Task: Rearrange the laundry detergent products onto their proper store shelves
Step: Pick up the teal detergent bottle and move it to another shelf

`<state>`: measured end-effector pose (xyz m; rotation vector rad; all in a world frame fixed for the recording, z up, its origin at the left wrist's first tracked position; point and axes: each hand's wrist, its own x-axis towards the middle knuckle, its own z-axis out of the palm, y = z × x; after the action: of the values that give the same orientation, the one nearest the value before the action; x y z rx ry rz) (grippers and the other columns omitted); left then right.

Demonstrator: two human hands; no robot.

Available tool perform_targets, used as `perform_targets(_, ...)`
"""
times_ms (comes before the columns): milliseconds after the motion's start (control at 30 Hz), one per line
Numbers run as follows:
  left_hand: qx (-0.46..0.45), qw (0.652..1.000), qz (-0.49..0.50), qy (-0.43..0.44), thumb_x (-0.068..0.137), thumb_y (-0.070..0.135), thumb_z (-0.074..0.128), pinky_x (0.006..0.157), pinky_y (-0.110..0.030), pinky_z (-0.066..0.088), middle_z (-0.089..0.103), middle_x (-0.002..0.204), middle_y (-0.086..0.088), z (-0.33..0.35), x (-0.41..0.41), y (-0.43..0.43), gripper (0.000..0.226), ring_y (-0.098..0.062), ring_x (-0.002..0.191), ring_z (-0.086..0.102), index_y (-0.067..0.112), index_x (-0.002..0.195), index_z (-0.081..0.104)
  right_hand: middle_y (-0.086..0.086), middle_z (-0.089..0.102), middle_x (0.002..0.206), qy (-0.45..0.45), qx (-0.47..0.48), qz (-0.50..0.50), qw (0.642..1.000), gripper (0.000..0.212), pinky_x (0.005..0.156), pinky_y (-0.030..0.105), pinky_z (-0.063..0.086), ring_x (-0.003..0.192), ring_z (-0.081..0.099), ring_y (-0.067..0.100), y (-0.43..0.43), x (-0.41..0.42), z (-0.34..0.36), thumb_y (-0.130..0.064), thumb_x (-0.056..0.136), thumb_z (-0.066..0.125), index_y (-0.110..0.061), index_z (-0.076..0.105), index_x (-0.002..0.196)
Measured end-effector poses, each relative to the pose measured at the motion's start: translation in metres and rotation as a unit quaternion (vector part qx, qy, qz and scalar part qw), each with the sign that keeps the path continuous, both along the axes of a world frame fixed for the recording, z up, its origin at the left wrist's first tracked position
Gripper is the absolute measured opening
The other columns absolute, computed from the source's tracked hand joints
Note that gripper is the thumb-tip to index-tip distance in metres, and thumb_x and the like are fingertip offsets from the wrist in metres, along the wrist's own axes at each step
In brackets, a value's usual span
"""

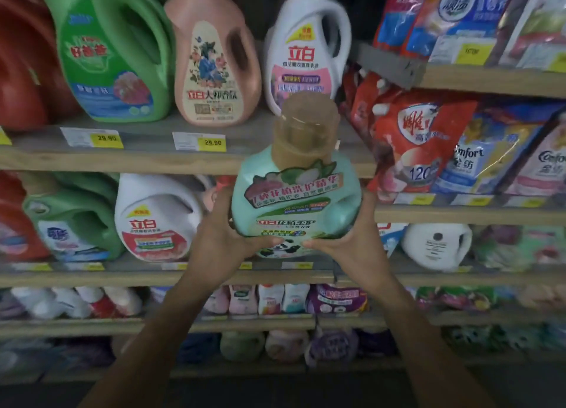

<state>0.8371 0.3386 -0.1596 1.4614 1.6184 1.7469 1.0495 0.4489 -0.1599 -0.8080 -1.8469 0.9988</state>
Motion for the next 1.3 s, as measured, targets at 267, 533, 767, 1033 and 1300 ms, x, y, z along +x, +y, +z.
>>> perform_targets(267,-0.031,1.000,-0.001,-0.006,0.052,0.054,0.097,0.091,-0.048,0.060,0.073,0.120,0.012,-0.098,-0.007,0.051,0.099,-0.012,0.111,0.071,0.032,0.136,0.048,-0.043,0.057,0.120,-0.016,-0.010,-0.037,0.999,0.107,0.090,0.009,0.054,0.118,0.061,-0.012,0.046,-0.002,-0.102,-0.025,0.053,0.103,-0.070,0.035,0.122)
perform_targets(533,-0.044,0.998,0.032,-0.005,0.047,0.067,0.092,0.084,-0.049,0.063,0.072,0.116,0.017,-0.167,-0.021,0.116,0.091,-0.008,0.106,0.072,0.056,0.125,0.047,-0.050,0.055,0.112,-0.006,-0.050,-0.078,0.996,0.111,0.088,0.006,0.055,0.111,0.060,-0.019,0.108,-0.021,-0.170,-0.025,0.052,0.104,-0.080,0.029,0.115)
perform_targets(767,-0.041,0.999,0.020,-0.006,0.052,0.065,0.093,0.088,-0.051,0.061,0.071,0.121,0.015,-0.220,-0.036,0.159,0.095,-0.012,0.112,0.071,0.045,0.133,0.048,-0.050,0.055,0.114,-0.001,-0.050,-0.093,0.994,0.109,0.081,0.003,0.053,0.111,0.060,-0.021,0.146,-0.035,-0.220,-0.028,0.052,0.103,-0.081,0.031,0.114)
perform_targets(1033,-0.023,0.999,0.010,0.035,0.059,0.041,0.092,0.086,-0.032,0.063,0.070,0.122,0.021,-0.252,-0.032,0.192,0.099,0.000,0.109,0.070,0.050,0.143,0.040,-0.046,0.060,0.115,-0.001,-0.059,-0.095,0.994,0.109,0.076,0.006,0.055,0.109,0.061,-0.020,0.175,-0.033,-0.250,-0.046,0.039,0.099,-0.080,0.032,0.118)
perform_targets(1300,-0.020,1.000,-0.003,-0.008,0.069,0.024,0.091,0.104,-0.042,0.055,0.050,0.149,0.019,-0.261,-0.014,0.216,0.114,-0.003,0.133,0.055,0.052,0.155,0.021,-0.033,0.059,0.139,-0.006,-0.062,-0.069,0.996,0.125,0.103,0.037,0.059,0.129,0.058,-0.007,0.194,-0.030,-0.256,-0.032,0.052,0.101,-0.055,0.031,0.152)
